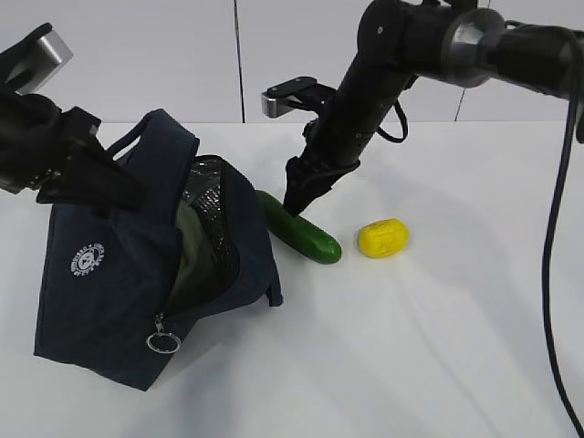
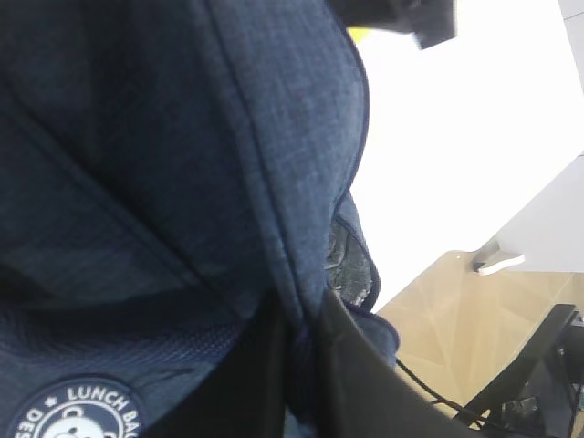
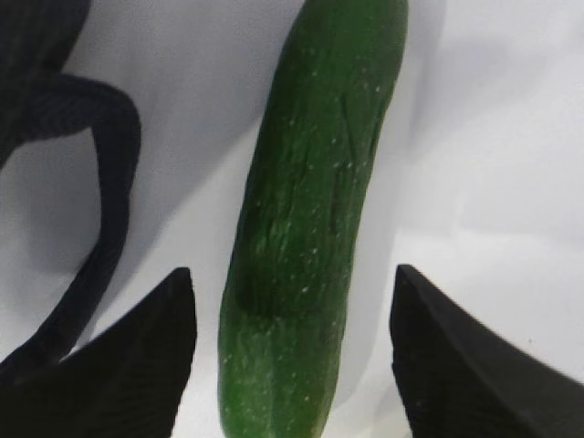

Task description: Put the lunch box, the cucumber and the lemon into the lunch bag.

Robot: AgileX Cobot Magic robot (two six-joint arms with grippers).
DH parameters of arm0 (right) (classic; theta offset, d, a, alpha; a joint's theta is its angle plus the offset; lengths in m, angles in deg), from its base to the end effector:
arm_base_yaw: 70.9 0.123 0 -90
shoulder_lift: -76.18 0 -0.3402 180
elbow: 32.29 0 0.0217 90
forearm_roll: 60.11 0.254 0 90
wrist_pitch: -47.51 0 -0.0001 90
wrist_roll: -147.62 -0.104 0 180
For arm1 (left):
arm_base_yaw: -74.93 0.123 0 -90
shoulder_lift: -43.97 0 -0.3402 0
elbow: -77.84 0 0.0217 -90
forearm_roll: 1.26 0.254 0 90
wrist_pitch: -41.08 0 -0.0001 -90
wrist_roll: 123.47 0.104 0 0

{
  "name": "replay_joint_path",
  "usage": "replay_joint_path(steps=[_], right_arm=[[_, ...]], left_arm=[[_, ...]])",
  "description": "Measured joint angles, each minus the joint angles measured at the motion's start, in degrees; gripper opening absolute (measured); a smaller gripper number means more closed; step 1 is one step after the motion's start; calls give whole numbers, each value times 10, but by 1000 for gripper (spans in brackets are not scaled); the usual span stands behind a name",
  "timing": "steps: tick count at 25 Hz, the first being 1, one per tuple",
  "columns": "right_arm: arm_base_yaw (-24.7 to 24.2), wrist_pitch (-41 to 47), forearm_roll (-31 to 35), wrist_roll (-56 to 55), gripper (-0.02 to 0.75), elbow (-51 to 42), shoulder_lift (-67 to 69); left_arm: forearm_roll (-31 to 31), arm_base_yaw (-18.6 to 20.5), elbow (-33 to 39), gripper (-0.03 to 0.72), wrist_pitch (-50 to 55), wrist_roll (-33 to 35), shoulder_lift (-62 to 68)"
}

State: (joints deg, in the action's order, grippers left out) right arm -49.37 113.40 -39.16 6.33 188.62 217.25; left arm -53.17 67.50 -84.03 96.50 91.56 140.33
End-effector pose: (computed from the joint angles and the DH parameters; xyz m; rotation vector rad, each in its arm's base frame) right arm 0.4941 0.2314 0.2185 -1.2783 2.5112 0.4438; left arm 0.2982 -0.1069 0.3030 0.3506 2.5975 -0.9984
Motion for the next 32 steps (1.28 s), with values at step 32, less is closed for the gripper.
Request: replay_joint_path(steps=[32], right_arm=[[1, -34, 36, 10, 492, 0, 63]], left_arm=[[-14, 0, 0, 17, 0, 0, 0]])
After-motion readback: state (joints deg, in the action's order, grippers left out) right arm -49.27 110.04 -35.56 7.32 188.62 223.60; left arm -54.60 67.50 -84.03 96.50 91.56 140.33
